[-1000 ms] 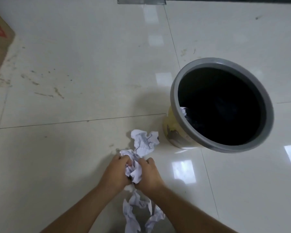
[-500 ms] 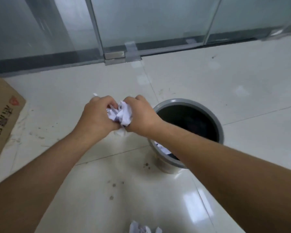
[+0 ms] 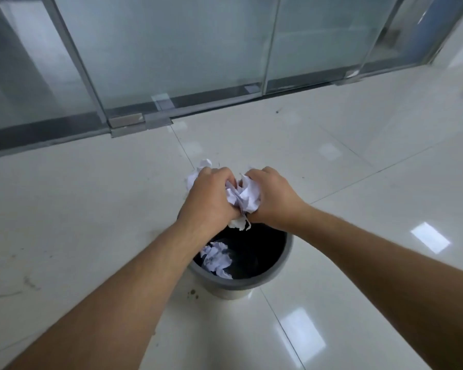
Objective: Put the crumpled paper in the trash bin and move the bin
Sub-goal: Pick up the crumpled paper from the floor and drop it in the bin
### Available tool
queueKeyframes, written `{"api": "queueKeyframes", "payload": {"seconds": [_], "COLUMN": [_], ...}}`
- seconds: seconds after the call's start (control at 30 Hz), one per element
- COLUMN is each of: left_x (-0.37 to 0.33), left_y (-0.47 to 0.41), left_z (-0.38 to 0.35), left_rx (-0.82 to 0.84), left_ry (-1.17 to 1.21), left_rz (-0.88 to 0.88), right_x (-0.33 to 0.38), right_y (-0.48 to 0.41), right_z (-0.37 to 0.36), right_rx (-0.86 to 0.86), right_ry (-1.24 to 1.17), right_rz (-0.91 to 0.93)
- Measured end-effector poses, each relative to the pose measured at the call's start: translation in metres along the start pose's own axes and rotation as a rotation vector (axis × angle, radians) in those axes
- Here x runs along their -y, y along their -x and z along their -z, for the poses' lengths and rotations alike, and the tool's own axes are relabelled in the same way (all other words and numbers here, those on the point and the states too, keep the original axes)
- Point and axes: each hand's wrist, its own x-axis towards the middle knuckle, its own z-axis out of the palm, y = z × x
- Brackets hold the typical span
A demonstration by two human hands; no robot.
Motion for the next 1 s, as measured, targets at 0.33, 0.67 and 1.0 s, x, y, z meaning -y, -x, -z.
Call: {"api": "queueKeyframes", "payload": {"seconds": [0.33,0.67,1.0], "left_x": [0.023,0.04,0.169], "left_y": [0.021,0.035,0.151], "left_z": [-0.039,-0.023,0.03], "left_rx": [0.131,0.391,0.255], "left_ry": [-0.015,-0.067,0.03], "left_rz": [0.119,0.145,0.438], "right_x": [-0.026,-0.025,0.108], "right_y": [0.024,0.038,0.09], "right_z": [-0.034,-0.036,-0.092], "right_rx": [0.071,0.298,0.563], "right_ry": [0.013,0.18,-0.107], "right_rz": [-0.107,-0.224,0.289]}}
